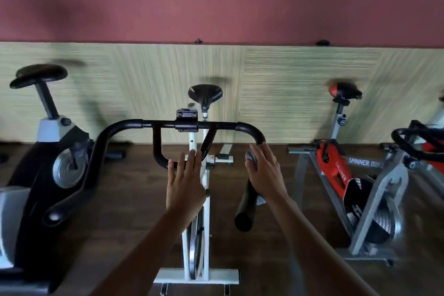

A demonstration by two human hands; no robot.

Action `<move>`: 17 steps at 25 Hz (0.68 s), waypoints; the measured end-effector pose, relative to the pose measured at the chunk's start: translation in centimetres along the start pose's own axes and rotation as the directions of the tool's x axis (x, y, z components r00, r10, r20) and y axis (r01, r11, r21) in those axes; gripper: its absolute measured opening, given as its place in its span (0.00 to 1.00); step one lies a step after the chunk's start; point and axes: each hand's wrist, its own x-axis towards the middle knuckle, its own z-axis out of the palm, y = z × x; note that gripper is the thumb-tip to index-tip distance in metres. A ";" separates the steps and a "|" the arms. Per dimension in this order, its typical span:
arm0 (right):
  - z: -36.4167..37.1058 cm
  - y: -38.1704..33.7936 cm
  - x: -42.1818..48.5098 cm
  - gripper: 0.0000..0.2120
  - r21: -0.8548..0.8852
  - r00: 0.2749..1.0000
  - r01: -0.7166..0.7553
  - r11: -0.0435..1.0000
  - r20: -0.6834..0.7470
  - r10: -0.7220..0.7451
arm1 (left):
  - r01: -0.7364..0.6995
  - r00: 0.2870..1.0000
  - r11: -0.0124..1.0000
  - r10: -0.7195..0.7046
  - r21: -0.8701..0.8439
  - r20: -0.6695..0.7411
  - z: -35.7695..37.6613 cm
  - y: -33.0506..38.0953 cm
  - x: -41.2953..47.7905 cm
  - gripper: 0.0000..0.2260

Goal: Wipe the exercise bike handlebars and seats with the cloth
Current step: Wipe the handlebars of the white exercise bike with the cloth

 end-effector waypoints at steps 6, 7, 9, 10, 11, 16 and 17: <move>0.3 0.2 -0.6 0.24 0.045 1.000 -0.017 0.999 -0.013 0.017 | -0.003 1.000 1.000 0.003 -0.001 0.018 -0.4 0.1 0.1 0.45; 0.2 0.2 -0.2 0.24 0.050 0.999 -0.022 0.999 -0.029 0.023 | -0.003 1.000 1.000 0.004 -0.014 0.018 -0.4 0.1 0.2 0.46; 0.2 0.2 -0.2 0.23 0.089 0.998 -0.003 0.996 -0.065 0.009 | 0.005 1.000 0.999 -0.004 -0.035 0.027 -0.4 0.2 0.2 0.45; 0.2 0.3 -0.4 0.23 0.107 0.997 0.004 0.994 -0.078 0.004 | 0.021 1.000 0.999 -0.021 -0.038 0.016 -0.4 0.4 0.3 0.44; 0.1 0.3 -0.5 0.23 0.120 0.996 -0.009 0.993 -0.090 0.020 | 0.041 0.999 0.998 -0.040 -0.054 0.025 -0.5 0.5 0.6 0.41; -1.6 1.0 -2.6 0.21 0.197 0.983 -0.058 0.979 -0.161 0.091 | -0.076 0.997 0.966 0.075 -0.247 -0.013 -1.4 2.5 3.4 0.24; -2.2 1.5 -3.3 0.21 0.204 0.977 -0.065 0.977 -0.188 0.105 | -0.129 0.992 0.943 0.125 -0.307 -0.030 -1.8 3.7 4.1 0.21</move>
